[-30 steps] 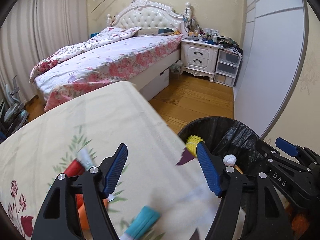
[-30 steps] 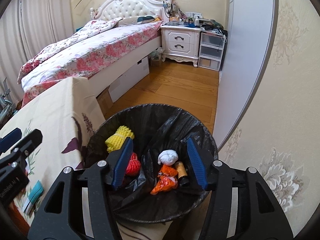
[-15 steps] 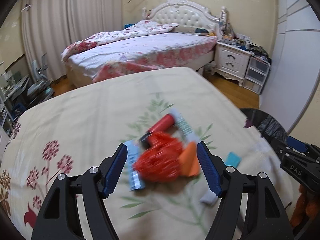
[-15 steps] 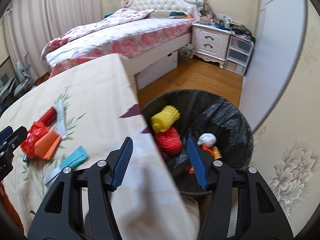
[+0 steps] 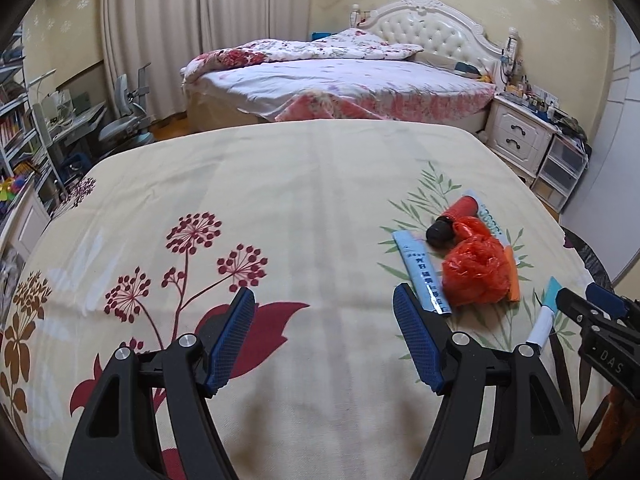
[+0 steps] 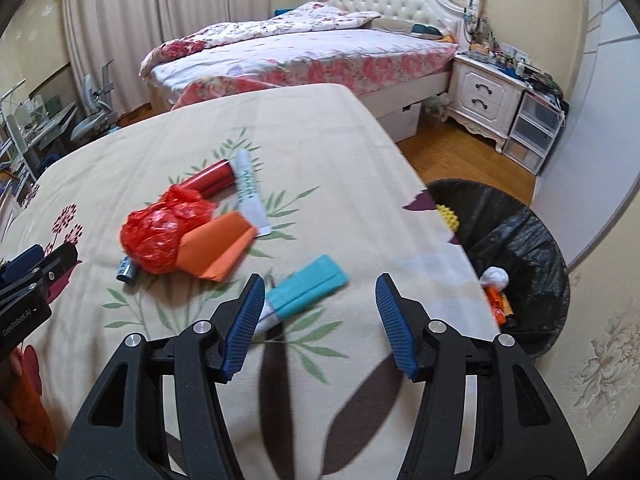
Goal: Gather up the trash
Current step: 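Grasp the teal-capped white marker with the right tool, then grasp the red plastic bag with the left tool while right holds the marker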
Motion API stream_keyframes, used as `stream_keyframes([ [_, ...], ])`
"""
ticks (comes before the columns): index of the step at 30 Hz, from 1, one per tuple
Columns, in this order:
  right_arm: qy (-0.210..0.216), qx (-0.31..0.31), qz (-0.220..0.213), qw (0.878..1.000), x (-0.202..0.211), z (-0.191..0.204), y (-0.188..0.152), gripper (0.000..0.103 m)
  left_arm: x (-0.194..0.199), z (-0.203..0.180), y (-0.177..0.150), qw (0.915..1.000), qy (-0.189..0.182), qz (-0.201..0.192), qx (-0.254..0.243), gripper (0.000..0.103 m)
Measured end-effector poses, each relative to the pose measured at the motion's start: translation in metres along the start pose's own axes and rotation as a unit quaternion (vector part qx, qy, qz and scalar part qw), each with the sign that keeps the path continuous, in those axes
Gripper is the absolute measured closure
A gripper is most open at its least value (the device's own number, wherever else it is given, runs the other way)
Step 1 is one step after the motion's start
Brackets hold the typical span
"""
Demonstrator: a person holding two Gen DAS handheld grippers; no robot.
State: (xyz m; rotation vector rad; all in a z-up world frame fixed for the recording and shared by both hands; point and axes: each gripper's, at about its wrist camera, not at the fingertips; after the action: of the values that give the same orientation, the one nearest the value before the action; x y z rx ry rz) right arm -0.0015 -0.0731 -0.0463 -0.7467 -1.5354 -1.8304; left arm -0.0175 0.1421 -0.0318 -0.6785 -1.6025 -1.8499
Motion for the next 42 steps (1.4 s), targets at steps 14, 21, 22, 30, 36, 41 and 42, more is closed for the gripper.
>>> stream_keyframes([
  [14,-0.030,-0.002,0.022,0.999,-0.004,-0.015,-0.014,0.046,-0.003,-0.002,-0.009,0.9998,-0.022,0.002,0.004,0.033],
  [21,-0.026,0.011,0.017,0.999,-0.003,-0.012,-0.014,0.064,-0.004,-0.009,-0.010,0.9995,-0.030,0.005,0.000,0.033],
  [22,-0.024,0.015,0.016,0.999,-0.003,-0.010,-0.014,0.072,-0.005,-0.010,-0.010,0.9995,-0.031,0.006,-0.001,0.033],
  [30,-0.021,0.016,0.013,1.000,-0.007,-0.012,-0.007,0.084,-0.008,-0.021,-0.006,0.9990,-0.043,0.012,-0.002,0.033],
  [36,-0.027,0.009,0.008,1.000,-0.013,-0.020,0.002,0.085,-0.005,-0.037,0.000,0.9982,-0.056,0.006,-0.020,0.033],
  [41,-0.029,0.000,0.005,1.000,-0.017,-0.030,0.009,0.085,-0.005,-0.052,0.007,0.9972,-0.065,0.001,-0.037,0.033],
  [42,-0.028,-0.002,0.005,1.000,-0.018,-0.032,0.010,0.085,-0.005,-0.056,0.009,0.9969,-0.067,0.000,-0.041,0.033],
])
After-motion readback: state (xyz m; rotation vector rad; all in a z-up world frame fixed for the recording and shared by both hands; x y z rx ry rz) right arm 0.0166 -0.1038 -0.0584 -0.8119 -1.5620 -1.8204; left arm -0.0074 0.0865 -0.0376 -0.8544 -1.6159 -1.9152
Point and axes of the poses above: each gripper's, at about its wrist camera, not at the fingertips, and x roughly against the way its jaws point, z to its left, y to its top, and after that the axes turned 13 degrees about -x, right-handed
